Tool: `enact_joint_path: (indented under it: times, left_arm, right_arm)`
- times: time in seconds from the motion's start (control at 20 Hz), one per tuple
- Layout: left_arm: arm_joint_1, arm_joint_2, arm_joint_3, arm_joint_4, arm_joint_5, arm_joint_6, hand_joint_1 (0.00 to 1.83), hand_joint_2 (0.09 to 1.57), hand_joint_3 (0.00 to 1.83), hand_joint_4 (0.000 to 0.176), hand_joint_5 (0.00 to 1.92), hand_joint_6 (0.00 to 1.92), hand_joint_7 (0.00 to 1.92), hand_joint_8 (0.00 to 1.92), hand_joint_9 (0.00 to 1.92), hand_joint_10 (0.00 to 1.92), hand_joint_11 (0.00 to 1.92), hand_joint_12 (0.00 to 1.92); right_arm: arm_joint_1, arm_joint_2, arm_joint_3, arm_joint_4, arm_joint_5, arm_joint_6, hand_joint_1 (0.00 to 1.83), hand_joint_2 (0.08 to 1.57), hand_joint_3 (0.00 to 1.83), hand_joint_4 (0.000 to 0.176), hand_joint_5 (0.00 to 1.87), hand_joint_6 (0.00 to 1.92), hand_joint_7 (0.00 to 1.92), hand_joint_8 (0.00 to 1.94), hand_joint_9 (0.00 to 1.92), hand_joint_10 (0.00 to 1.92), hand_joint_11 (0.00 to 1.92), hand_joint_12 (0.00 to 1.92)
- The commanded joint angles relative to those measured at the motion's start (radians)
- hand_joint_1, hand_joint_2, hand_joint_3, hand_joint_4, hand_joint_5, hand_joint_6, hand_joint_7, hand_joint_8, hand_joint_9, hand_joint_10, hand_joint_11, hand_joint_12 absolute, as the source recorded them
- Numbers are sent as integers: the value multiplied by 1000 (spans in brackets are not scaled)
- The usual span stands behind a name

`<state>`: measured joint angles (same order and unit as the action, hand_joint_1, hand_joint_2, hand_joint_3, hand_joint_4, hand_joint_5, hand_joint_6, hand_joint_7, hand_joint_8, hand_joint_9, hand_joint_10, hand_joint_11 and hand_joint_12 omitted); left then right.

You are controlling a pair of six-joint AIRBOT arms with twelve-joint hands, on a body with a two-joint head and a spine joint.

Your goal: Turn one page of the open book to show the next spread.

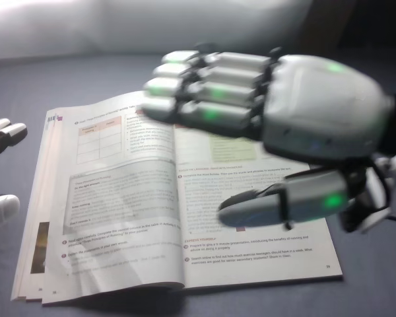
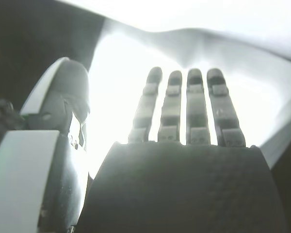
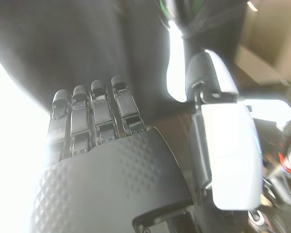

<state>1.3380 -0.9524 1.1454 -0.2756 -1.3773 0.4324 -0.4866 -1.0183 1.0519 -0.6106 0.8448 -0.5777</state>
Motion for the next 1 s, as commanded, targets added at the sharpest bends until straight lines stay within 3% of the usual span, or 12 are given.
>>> enact_joint_path:
  times: [0.0,0.05,0.15,0.25,0.3,0.45,0.5,0.6,0.7,0.8,0.9,0.95]
  left_arm:
    - [-2,12,-3,-11,-145,2,330,1409,5,13,92,11,0,0,0,0,1,1]
    - [-2,16,-5,-5,-158,3,273,1415,3,0,90,6,0,0,0,0,23,16]
    - [-15,18,-3,12,-184,8,323,1411,0,0,77,3,0,0,0,0,4,3]
    - [-35,18,-3,30,-197,18,113,1400,0,15,0,0,0,0,0,0,0,0]
    - [-48,17,-3,41,-198,22,80,1385,0,5,0,0,0,0,0,0,0,0]
    - [-91,3,9,63,-203,24,97,1353,0,27,0,0,0,0,0,0,0,0]
    - [-108,-3,15,69,-208,24,35,1318,0,18,0,0,0,0,0,0,0,0]
    - [-138,-14,25,79,-210,24,65,1301,0,30,0,0,0,0,0,0,0,0]
    - [-160,-22,34,86,-210,21,119,1322,0,54,0,0,0,0,0,0,0,0]
    - [-185,-30,49,93,-211,9,14,1344,8,10,0,0,0,0,0,0,0,0]
    - [-192,-31,53,94,-219,8,76,1375,14,19,0,0,0,0,0,0,0,0]
    - [-192,-30,53,87,-231,3,95,1388,18,39,0,0,0,0,0,0,0,0]
  right_arm:
    - [-8,25,-18,76,101,-26,131,1119,0,0,0,0,0,0,0,0,0,0]
    - [-31,60,-32,117,94,-59,117,1189,9,0,0,0,0,0,0,0,0,0]
    - [-88,128,-64,223,87,-139,131,1192,9,0,0,0,0,0,0,0,0,0]
    - [-127,179,-93,299,88,-204,0,1172,0,0,0,0,0,0,0,0,0,0]
    - [-147,200,-106,336,89,-237,0,1195,9,0,0,0,0,0,0,0,0,0]
    - [-207,247,-136,441,123,-303,0,1247,29,0,0,0,0,0,0,0,0,0]
    - [-229,261,-146,481,151,-324,5,1233,14,0,0,0,0,0,0,0,0,0]
    - [-261,281,-161,538,203,-360,86,1234,10,0,0,0,0,0,0,0,0,0]
    - [-283,294,-171,582,253,-383,107,1235,8,0,0,0,0,0,0,0,0,0]
    - [-305,310,-181,628,310,-412,213,1281,19,0,0,0,0,0,0,0,0,0]
    - [-325,317,-185,660,367,-417,307,1264,3,1,0,0,0,0,0,0,0,0]
    - [-334,319,-185,676,396,-417,322,1266,3,57,0,0,0,0,0,0,0,0]
